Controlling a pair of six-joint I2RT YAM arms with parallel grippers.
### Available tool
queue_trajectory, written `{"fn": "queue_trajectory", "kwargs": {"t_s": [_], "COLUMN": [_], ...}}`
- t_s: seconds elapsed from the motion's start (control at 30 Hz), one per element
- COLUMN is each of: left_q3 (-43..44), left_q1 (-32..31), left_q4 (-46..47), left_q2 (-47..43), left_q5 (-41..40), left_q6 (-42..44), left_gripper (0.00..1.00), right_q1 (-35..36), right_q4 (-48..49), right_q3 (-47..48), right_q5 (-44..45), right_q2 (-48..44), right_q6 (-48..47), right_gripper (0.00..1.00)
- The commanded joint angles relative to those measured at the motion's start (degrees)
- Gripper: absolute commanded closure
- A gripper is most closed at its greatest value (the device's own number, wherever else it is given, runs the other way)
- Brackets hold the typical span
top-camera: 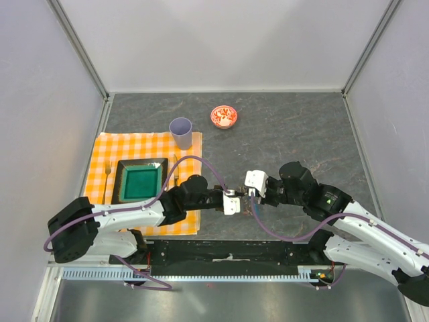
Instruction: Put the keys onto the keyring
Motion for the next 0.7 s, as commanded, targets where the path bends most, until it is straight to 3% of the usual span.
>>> {"fn": "queue_trajectory", "kwargs": {"t_s": [0.0, 0.67], "left_q3": [1.39, 1.74], "left_q1": [0.14, 0.14], "left_q4": [4.36, 4.01], "left_q2": [0.45, 0.10], "left_q5": [1.98, 1.54], "left_q6": [0.30, -0.22], "left_gripper": [0.98, 0.98], "right_q1": [0.25, 0.60], "right_q4": [1.46, -0.39], "right_q3": [1.28, 0.84], "right_q5": [-0.54, -2.65], "right_q2": [-0.25, -0.07], "right_q6": [-1.39, -1.83], "right_gripper": [1.00, 1.00]}}
